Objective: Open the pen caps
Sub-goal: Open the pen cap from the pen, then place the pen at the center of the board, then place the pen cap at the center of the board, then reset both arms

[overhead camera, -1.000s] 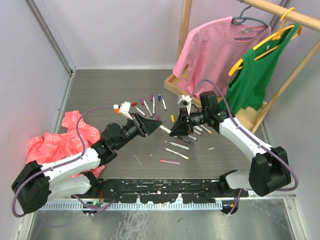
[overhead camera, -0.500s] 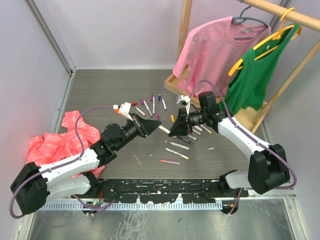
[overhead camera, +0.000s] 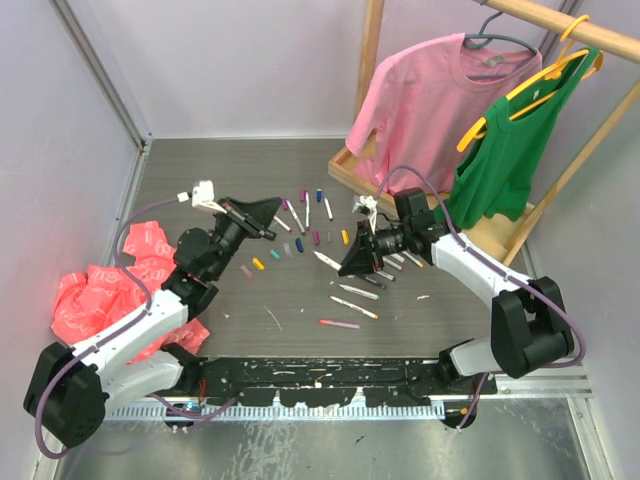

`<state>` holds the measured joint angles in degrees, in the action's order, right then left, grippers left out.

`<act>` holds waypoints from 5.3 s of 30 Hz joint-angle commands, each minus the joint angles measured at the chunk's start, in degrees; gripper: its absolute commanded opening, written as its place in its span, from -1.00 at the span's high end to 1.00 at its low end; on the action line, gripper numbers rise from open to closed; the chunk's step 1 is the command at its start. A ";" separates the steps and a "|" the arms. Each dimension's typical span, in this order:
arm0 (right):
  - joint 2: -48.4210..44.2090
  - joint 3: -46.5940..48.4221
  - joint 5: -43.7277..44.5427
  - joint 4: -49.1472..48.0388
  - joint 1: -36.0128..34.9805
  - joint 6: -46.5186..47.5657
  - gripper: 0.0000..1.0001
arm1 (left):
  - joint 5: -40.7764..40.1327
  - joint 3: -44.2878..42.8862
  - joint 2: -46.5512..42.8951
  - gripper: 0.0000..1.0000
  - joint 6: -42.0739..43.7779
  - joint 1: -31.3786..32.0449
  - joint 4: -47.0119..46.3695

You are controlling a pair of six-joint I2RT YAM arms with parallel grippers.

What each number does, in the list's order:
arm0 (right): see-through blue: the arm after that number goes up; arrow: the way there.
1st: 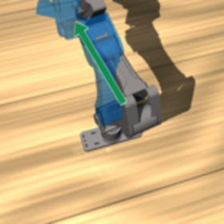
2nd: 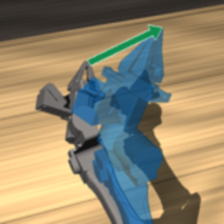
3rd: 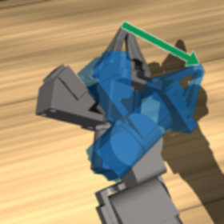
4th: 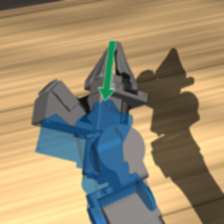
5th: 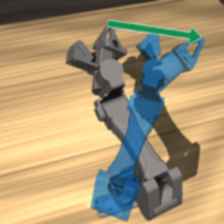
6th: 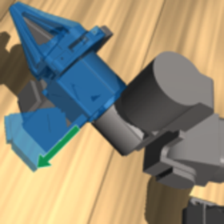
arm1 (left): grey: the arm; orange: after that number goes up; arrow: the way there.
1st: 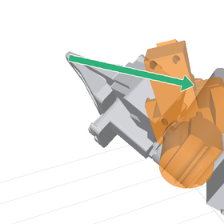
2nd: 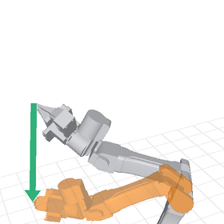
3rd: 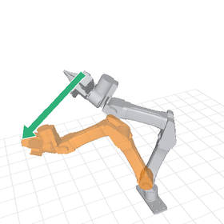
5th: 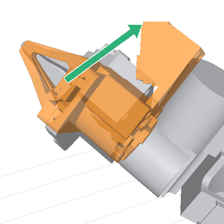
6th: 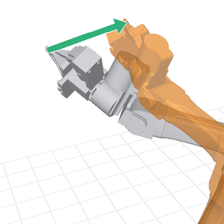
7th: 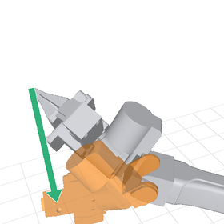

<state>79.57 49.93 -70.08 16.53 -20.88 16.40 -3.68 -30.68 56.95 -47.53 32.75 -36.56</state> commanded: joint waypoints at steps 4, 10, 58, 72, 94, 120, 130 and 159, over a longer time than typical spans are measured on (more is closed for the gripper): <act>-0.47 0.84 20.14 -5.63 -0.08 -5.54 0.99 | 2.71 -0.75 1.17 1.00 -1.18 -2.12 -1.33; 0.89 0.01 53.24 -17.98 -1.53 -16.44 0.94 | 5.51 5.48 -0.57 1.00 -5.37 -4.82 4.70; 30.03 25.81 72.60 -13.53 -4.60 -11.74 0.26 | 7.39 10.38 -14.04 1.00 -3.16 -5.13 20.49; 3.38 14.83 47.74 3.73 -3.71 4.46 0.27 | 14.64 -3.70 9.14 0.85 -2.89 -5.14 15.82; -10.31 6.17 37.76 10.60 6.11 18.29 0.23 | 11.57 -78.84 70.61 1.00 -1.93 -2.94 66.37; -9.22 5.92 39.98 9.87 6.04 18.15 0.22 | 5.46 -112.04 94.30 0.68 2.84 -3.18 72.77; -8.65 5.88 40.02 9.88 6.07 18.23 0.21 | 7.78 -114.50 95.12 0.40 2.70 -4.36 71.82; -19.50 9.52 26.31 22.21 18.03 22.80 -0.02 | 23.62 -25.32 4.62 -0.99 17.14 -16.26 39.42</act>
<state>61.95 55.77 -41.89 36.10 -4.80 39.22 17.50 -59.72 73.01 -34.70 20.08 -0.30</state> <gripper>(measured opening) 0.454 0.947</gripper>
